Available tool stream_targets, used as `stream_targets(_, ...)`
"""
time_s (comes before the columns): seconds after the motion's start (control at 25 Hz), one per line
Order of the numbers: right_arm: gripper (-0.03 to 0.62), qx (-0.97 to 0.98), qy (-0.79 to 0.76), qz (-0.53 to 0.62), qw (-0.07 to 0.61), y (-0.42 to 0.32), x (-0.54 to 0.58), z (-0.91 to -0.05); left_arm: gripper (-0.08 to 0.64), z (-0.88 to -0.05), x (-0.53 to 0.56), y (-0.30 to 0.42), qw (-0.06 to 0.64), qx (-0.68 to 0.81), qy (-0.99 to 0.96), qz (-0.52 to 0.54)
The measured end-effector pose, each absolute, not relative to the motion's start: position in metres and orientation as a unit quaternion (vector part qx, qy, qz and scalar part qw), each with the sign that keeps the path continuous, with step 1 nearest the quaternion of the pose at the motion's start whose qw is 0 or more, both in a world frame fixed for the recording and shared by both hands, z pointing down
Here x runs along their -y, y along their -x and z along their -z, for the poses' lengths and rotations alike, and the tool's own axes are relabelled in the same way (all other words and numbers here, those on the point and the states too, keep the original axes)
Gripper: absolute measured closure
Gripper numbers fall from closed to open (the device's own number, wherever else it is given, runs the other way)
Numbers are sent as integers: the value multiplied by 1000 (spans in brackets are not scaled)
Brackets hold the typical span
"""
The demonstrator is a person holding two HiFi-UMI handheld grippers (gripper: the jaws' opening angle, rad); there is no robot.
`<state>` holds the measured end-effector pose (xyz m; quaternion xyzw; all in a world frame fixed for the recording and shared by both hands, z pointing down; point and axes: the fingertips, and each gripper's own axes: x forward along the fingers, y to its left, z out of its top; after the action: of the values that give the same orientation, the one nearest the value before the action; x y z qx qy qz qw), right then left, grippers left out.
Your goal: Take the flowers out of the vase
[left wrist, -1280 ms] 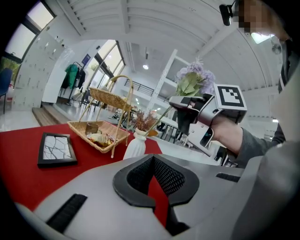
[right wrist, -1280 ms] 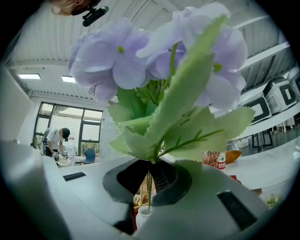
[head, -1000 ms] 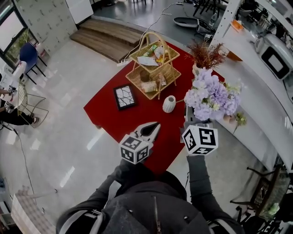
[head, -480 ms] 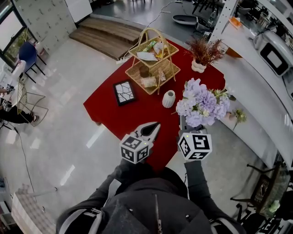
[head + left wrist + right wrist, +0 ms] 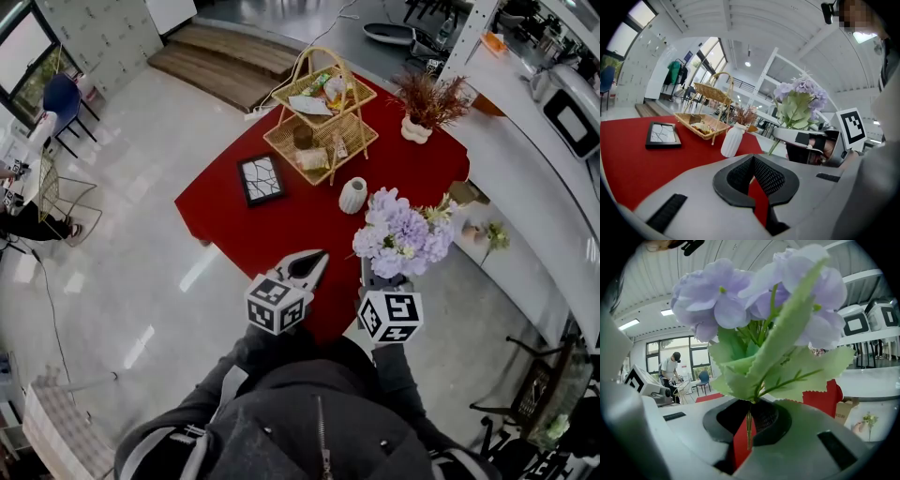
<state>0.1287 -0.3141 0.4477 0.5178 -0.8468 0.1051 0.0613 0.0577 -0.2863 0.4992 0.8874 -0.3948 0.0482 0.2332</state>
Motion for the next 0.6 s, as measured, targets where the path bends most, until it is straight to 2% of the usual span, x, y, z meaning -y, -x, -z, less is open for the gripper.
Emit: stream_targets(0.6, 569, 863, -483, -128, 73, -110, 292, -468, 552, -507, 275, -54, 246, 407, -878, -47)
